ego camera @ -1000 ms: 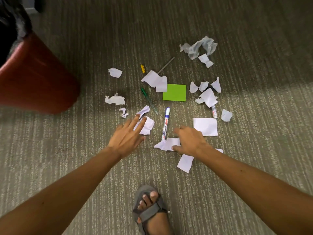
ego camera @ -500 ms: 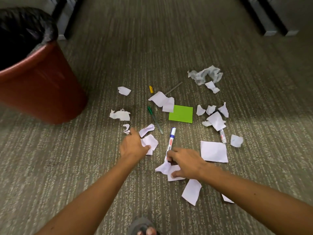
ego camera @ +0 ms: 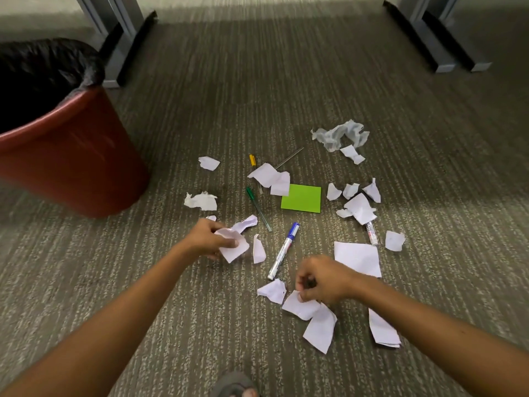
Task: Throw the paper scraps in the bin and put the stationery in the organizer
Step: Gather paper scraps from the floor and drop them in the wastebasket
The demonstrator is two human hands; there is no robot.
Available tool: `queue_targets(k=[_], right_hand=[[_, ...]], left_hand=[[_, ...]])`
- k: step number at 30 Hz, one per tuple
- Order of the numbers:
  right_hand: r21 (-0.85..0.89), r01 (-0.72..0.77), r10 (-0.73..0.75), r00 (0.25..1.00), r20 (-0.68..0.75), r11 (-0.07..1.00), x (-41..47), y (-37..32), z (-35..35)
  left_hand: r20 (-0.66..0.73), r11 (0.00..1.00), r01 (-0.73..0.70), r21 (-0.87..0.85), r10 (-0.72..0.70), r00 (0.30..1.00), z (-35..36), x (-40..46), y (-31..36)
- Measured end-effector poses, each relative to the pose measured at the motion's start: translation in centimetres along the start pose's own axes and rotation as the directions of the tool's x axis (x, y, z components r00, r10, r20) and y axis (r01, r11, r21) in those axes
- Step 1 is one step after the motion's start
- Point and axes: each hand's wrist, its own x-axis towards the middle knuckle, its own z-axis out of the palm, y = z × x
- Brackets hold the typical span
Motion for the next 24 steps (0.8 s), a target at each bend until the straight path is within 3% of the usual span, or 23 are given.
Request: queue_targets(k=[2, 5, 8, 12, 16, 19, 21, 24], right_hand=[[0.146, -0.012, 0.008, 1.0, 0.026, 0.989, -0.3, 0.2, -0.7], [0.37, -0.042, 0.07, 0.995, -0.064, 0.928, -0.1, -0.6, 0.3], [0.358, -0.087, 0.168, 0.965, -0.201, 0.93, 0.6, -2.2, 3.6], [0.257, -0.116, 0.227, 0.859, -0.459, 0.959, 1.5, -3.7, 7.1], [0.308, -0.045, 0.186, 0.875, -0.447, 0.95, 1.0, -3.5, 7.4], [0.527, 0.007, 0.242, 0.883, -0.402, 0.85, -0.3, -1.6, 5.1], [0.697, 0.042, 0.4, 0.794, -0.458, 0.716, -1.3, 0.3, 3.3], [0.854, 0.155, 0.673, 0.552, -0.492, 0.497, -2.9, 3.2, 1.3]], left_hand=[[0.04, 0.998, 0.003, -0.069, 0.0, 0.999, -1.0, -0.2, -0.2], [0.058, 0.993, 0.023, -0.115, -0.017, 0.998, -1.5, -0.6, -0.3], [0.089, 0.997, 0.004, -0.078, 0.003, 0.996, -0.7, -0.8, -0.2], [0.01, 0.944, -0.151, 0.293, 0.155, 0.988, 1.8, -0.8, 0.5], [-0.036, 0.824, -0.236, 0.514, 0.296, 0.955, 4.7, -0.7, 0.9], [-0.076, 0.796, -0.206, 0.57, 0.3, 0.951, 5.4, -0.1, 0.7], [-0.072, 0.827, -0.209, 0.522, 0.288, 0.955, 5.5, 0.2, 0.6], [-0.083, 0.915, -0.214, 0.342, 0.256, 0.963, 5.0, 0.3, 0.7]])
